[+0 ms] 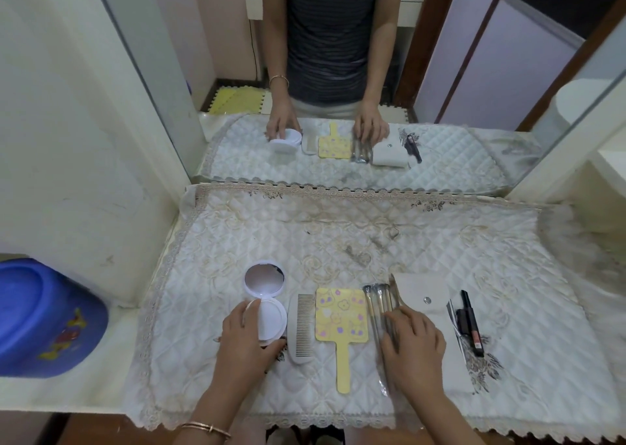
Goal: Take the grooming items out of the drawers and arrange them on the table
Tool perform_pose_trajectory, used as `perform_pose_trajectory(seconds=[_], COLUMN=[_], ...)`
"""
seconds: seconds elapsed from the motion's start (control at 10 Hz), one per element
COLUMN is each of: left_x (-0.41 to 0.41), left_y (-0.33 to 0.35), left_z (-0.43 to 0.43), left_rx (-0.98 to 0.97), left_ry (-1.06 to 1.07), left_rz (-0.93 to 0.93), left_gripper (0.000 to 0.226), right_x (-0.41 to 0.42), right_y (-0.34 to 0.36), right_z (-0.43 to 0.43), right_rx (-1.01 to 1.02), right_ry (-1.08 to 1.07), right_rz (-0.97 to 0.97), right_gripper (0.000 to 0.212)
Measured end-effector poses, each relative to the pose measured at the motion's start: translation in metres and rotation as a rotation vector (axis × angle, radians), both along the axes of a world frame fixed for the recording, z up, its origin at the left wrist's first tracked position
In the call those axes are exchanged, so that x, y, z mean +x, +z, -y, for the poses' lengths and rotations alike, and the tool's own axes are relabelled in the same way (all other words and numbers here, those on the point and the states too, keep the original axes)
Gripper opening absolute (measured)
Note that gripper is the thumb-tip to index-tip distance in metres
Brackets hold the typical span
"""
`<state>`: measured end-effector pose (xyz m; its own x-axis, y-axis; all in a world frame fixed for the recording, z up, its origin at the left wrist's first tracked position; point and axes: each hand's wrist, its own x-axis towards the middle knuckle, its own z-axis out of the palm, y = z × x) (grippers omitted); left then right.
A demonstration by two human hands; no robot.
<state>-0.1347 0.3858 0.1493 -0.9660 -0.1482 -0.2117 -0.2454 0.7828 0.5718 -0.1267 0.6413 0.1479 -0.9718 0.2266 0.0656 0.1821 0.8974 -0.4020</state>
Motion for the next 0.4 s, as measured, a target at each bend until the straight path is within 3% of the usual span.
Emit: perform_pose_trajectory(seconds=[0.2,0.3,0.4], left_x=[0.002,0.003,-0.003], left_y=[-0.001,0.005,0.015], left_z=[0.000,0.002,0.006], left_rx=[-0.034,-0.050,-0.100], left_ry=[-0.015,-0.038,-0.085], left_rz=[-0.005,-0.011,-0.038], left_gripper=[0.102,0.105,0.096], right_x=[0.002,0.003,-0.007], right_y=[-0.004,-0.001,0.019], right_z=[-0.008,-0.007,-0.005], right_rx=[-0.003,-0.026,-0.220], right_ry=[-0.025,-0.040,-0.040], right_rz=[0.059,0.043,-0.020], right_gripper=[0.050,0.041,0.030])
